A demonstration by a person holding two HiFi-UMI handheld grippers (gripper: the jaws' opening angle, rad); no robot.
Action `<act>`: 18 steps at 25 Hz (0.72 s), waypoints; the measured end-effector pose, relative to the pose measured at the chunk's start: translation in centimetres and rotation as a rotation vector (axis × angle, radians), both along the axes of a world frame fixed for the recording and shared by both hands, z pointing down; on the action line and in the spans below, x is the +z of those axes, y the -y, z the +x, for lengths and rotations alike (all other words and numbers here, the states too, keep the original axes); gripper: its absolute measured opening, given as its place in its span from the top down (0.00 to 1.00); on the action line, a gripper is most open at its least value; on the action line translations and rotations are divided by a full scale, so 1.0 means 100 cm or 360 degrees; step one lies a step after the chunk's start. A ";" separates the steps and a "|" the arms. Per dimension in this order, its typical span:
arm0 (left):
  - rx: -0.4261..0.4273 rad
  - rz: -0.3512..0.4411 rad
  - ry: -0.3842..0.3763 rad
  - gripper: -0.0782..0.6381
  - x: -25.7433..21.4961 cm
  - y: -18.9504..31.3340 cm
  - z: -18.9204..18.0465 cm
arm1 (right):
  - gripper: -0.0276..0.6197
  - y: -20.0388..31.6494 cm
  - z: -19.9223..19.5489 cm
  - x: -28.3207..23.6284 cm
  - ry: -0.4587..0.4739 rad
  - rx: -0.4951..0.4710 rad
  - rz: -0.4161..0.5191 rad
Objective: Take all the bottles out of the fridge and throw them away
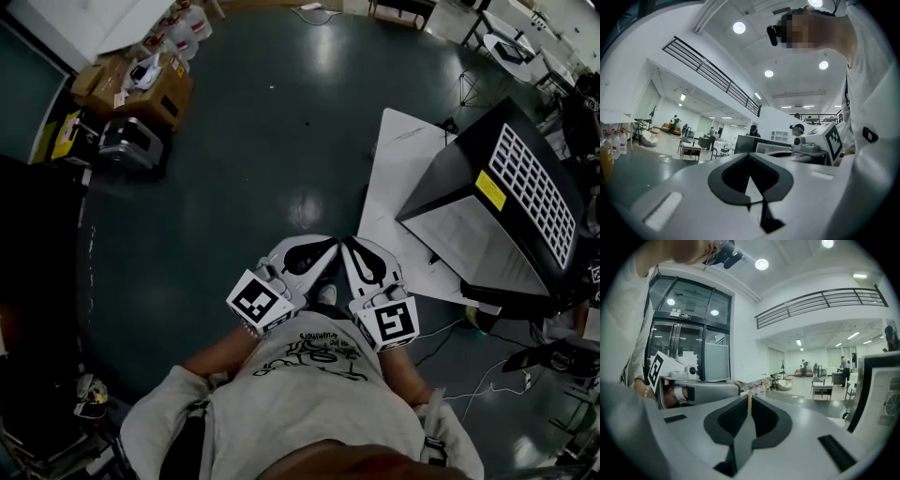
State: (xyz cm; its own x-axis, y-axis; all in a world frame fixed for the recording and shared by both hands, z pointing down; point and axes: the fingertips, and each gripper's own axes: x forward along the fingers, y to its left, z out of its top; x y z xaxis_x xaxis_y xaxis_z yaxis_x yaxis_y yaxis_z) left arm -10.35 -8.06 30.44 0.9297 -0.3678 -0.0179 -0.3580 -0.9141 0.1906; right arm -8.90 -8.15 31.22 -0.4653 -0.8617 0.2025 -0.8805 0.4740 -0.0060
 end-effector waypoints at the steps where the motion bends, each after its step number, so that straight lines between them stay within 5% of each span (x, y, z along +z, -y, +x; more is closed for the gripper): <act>1: 0.0003 0.0002 -0.0003 0.88 -0.003 -0.001 0.000 | 0.91 -0.001 0.000 -0.004 -0.0005 -0.0007 0.0013; 18: 0.0146 0.0058 -0.0092 0.88 -0.056 -0.012 0.012 | 0.93 -0.015 0.010 -0.059 0.0008 0.0049 0.0042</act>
State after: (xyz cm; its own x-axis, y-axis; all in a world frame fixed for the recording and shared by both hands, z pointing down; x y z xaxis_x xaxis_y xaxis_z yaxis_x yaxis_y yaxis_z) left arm -9.18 -6.81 24.86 0.9564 -0.2795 -0.0842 -0.2620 -0.9491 0.1745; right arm -7.94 -6.66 25.31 -0.4395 -0.8806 0.1772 -0.8946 0.4468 0.0017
